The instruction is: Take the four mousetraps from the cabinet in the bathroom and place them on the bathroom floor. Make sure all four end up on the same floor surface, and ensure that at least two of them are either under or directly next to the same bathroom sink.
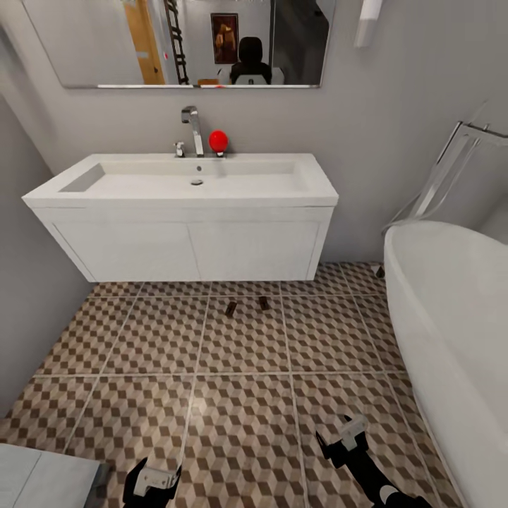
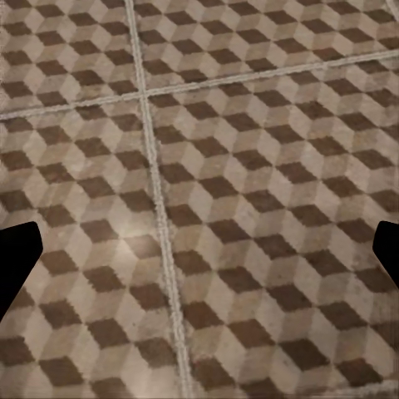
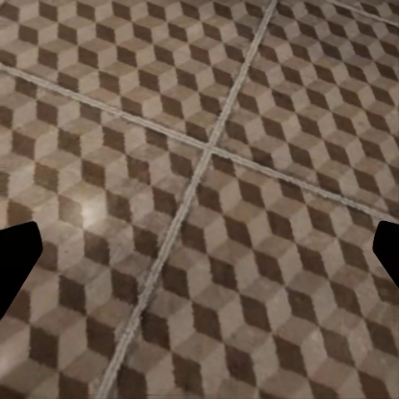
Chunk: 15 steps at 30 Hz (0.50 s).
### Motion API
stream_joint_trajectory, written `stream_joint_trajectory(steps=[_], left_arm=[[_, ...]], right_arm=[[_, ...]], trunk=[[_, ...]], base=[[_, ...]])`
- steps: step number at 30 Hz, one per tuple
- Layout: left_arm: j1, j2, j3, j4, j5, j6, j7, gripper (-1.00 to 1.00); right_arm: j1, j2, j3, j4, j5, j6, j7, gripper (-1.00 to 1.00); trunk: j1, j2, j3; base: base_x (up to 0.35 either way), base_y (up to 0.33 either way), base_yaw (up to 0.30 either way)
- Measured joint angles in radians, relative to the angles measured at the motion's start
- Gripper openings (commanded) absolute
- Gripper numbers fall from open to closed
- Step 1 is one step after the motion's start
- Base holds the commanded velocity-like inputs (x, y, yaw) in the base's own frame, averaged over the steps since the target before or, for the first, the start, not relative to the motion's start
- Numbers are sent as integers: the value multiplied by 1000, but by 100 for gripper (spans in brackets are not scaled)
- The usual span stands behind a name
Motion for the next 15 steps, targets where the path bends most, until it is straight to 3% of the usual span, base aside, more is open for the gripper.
stream_joint_trajectory(steps=[15], left_arm=[[26,-3,0,2,7,3,0,100]], right_arm=[[9,-1,-1,0,-1,4,-4,100]], trunk=[[-58,105,47]], base=[[0,0,0]])
